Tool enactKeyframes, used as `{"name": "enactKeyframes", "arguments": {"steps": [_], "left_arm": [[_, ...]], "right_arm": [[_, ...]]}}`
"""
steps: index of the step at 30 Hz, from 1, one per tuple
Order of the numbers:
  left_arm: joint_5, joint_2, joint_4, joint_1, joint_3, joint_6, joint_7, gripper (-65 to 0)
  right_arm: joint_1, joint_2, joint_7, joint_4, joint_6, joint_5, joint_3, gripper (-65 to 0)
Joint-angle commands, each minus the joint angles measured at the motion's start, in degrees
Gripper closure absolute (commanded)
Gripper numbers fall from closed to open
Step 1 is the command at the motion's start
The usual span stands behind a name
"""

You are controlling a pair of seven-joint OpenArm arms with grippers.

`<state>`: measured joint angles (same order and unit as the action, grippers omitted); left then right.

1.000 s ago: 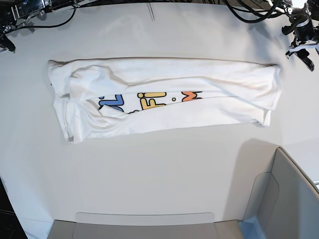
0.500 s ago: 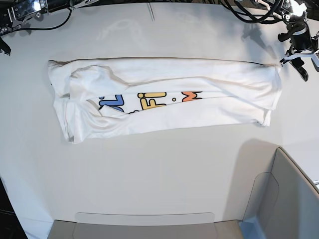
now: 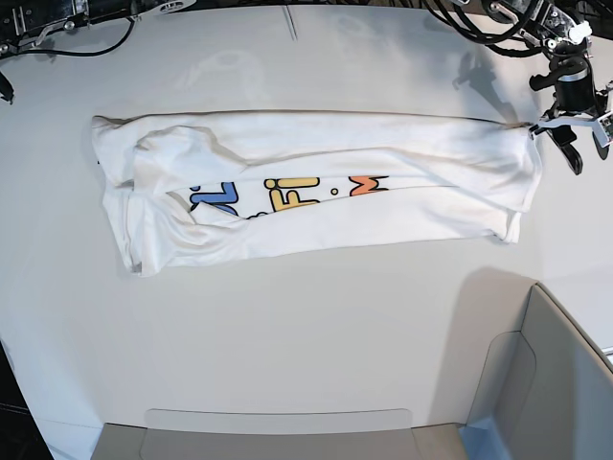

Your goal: Layout the t-shirt on the table in an organized manner, then fold the t-shirt properly

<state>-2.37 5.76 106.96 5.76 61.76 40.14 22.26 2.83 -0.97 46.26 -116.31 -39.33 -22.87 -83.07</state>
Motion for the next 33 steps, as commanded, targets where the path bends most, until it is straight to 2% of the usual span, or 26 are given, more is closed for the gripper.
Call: {"name": "enactKeyframes", "arguments": {"steps": [1, 8, 13, 16, 18, 21, 25, 28, 33], "left_arm": [[-0.75, -0.62, 1.04, -0.18, -0.09, -0.14, -1.82, -31.8], [-0.75, -0.26, 1.13, -0.18, 0.09, -0.14, -1.47, -31.8], [-0.84, -0.7, 1.13, -0.53, 0.27, -0.14, 7.15, -31.8], [-1.01, -0.7, 1.31, -0.62, 0.0, -0.14, 10.31, -31.8], [-1.01, -0.53, 1.31, -0.62, 0.0, -0.14, 10.75, -31.8], [-1.01, -0.35, 1.31, -0.7, 0.0, -0.14, 10.93, -31.8], [-0.93, -0.53, 1.31, -0.7, 0.0, -0.14, 10.93, -31.8], [-0.84, -0.53, 1.31, -0.7, 0.0, -0.14, 10.93, -31.8], [-0.84, -0.44, 1.31, -0.7, 0.0, -0.14, 10.93, -31.8]], "right_arm": [[0.29, 1.1, -1.29, -1.18, -0.67, 0.06, -0.05, -1.0], [0.03, 1.28, -1.38, -1.27, -0.67, -0.03, -0.05, 0.0], [-0.06, 1.28, -1.29, -1.01, -0.67, -0.91, -0.14, 0.0], [0.03, 1.28, -1.03, -0.83, -0.67, -1.52, -0.14, -1.3], [0.2, 1.28, -1.12, -0.92, -0.67, -1.26, -1.02, -7.8], [1.61, 1.37, -1.21, -1.01, -0.67, 0.68, -1.93, -21.1], [2.22, 2.77, -1.12, -1.01, -0.67, 1.99, -1.93, -37.0], [3.54, 3.13, -1.12, -1.01, -0.67, 1.99, -1.93, -42.5], [3.63, 2.77, -1.12, -0.92, -0.67, 1.91, -1.93, -45.7]]}}
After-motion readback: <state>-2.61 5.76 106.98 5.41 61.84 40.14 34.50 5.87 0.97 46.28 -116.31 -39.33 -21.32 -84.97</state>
